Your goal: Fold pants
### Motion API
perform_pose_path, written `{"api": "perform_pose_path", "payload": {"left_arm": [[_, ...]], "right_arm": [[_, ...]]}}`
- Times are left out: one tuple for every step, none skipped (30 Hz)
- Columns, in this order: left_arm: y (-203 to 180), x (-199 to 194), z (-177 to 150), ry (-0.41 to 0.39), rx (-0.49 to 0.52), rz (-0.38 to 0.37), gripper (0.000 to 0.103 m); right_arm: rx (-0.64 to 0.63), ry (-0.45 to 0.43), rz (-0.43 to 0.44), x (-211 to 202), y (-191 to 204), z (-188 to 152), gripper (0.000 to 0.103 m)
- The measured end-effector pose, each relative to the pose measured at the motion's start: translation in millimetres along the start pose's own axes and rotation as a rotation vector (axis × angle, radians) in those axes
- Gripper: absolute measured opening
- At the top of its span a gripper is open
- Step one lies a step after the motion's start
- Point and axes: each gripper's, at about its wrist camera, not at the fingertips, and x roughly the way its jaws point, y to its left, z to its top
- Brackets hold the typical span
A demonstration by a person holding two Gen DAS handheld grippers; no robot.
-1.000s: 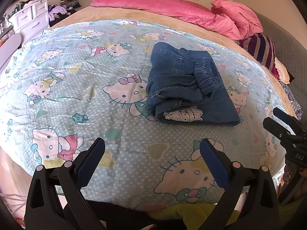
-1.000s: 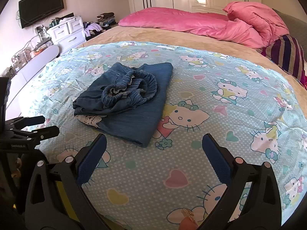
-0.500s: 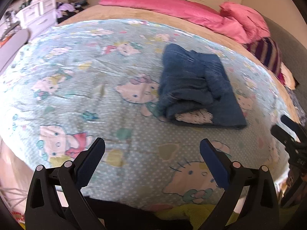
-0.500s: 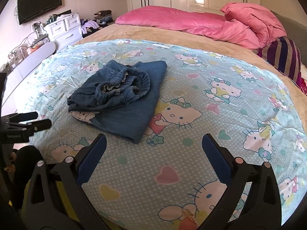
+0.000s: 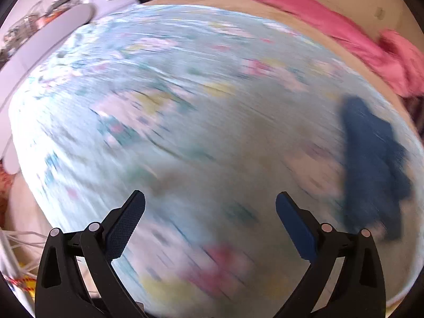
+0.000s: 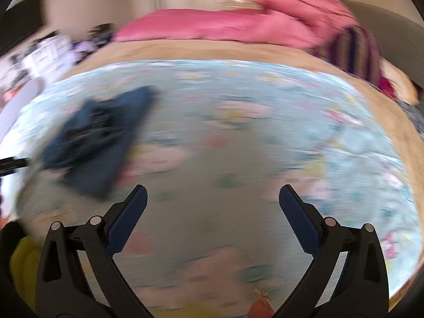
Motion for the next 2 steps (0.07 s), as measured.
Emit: {"api": "perform_pose_path", "payload": {"left_arm": [[10, 10, 13, 0.003, -0.013, 0.03, 0.099], [22, 22, 28, 0.007, -0.031, 0.057, 0.099]], "right_arm": [[0.023, -0.003, -0.037, 5, -16, 3, 0.094], [0.062, 0.002, -0.09, 12, -42, 8, 0.094]]}}
